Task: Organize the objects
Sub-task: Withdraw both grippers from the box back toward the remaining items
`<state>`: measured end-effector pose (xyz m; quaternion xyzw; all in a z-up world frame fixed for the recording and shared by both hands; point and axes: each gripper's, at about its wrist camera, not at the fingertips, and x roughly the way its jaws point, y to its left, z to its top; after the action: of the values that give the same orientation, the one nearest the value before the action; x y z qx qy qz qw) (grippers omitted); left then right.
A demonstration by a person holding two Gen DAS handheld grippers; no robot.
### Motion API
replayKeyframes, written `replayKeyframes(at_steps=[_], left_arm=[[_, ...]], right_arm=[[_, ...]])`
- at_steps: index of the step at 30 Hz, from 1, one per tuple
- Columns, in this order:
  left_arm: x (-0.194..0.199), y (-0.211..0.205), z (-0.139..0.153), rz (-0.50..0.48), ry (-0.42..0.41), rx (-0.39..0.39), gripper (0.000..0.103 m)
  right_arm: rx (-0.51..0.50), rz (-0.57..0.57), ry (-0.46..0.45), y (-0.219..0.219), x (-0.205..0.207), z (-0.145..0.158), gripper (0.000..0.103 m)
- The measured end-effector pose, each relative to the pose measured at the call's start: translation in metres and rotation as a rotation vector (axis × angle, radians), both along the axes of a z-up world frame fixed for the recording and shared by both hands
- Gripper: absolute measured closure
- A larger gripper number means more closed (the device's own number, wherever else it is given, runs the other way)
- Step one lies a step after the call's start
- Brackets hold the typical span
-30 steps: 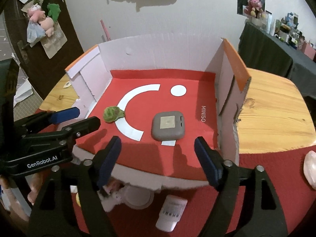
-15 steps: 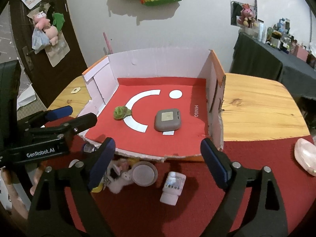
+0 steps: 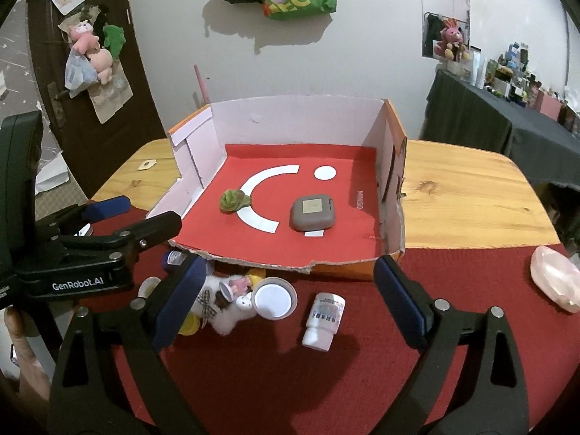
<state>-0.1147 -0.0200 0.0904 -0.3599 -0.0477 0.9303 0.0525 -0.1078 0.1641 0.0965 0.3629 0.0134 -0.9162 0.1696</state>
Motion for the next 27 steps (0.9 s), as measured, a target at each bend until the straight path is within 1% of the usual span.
replayKeyframes(at_steps=[8, 10, 22, 27], left_arm=[[0.014, -0.003, -0.005, 0.011, -0.002, 0.002, 0.003], [0.019, -0.003, -0.007, 0.01, -0.003, 0.001, 0.002], [0.042, -0.002, -0.024, 0.007, -0.036, 0.04, 0.001], [0.048, 0.0, -0.032, 0.008, -0.05, 0.026, 0.001]], right_arm=[[0.01, -0.002, -0.006, 0.001, 0.011, -0.008, 0.008], [0.021, -0.001, -0.005, 0.0, 0.014, -0.011, 0.008], [0.035, 0.004, -0.038, 0.001, 0.03, -0.03, 0.008], [0.034, 0.006, -0.06, 0.002, 0.035, -0.039, 0.008]])
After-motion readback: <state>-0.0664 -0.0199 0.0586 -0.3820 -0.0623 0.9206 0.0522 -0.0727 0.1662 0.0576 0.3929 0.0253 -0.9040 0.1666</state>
